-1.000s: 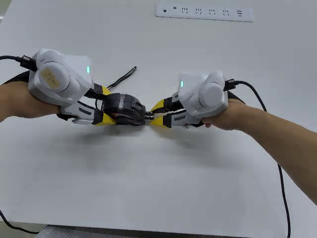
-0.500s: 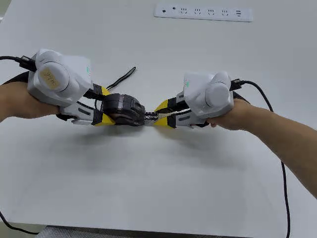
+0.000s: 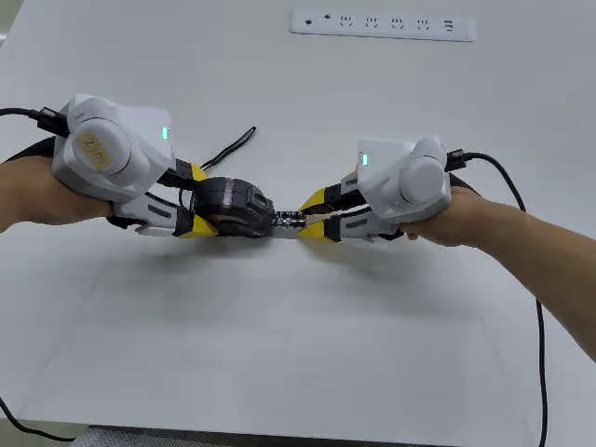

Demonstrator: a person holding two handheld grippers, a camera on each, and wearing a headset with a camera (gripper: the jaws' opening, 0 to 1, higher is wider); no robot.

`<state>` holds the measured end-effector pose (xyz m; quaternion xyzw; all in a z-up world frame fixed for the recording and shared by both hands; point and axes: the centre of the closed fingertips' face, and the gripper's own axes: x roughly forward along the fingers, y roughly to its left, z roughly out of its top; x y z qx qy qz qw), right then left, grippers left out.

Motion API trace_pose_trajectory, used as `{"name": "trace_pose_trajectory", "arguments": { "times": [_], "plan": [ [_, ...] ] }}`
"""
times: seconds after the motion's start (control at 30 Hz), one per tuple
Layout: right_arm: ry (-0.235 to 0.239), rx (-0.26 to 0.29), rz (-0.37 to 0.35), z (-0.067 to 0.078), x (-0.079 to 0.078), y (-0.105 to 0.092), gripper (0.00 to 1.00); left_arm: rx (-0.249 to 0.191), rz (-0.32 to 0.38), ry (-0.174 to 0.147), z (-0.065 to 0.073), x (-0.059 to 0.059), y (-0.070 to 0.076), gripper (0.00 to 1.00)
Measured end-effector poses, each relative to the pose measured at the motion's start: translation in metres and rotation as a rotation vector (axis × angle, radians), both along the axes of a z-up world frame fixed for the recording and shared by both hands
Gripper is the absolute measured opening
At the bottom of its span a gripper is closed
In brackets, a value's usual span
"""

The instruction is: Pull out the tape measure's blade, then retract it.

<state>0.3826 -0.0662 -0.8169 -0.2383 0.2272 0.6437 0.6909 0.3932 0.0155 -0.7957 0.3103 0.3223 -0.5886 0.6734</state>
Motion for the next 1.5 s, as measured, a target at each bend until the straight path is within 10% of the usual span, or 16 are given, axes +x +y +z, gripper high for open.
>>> {"name": "trace_pose_trajectory", "arguments": {
  "times": [1.5],
  "plan": [
    [-0.011,-0.023,0.015,0.003,-0.003,-0.037,0.11,-0.001,0.002,0.007,0.0,0.0,0.0,0.28]
  ]
}}
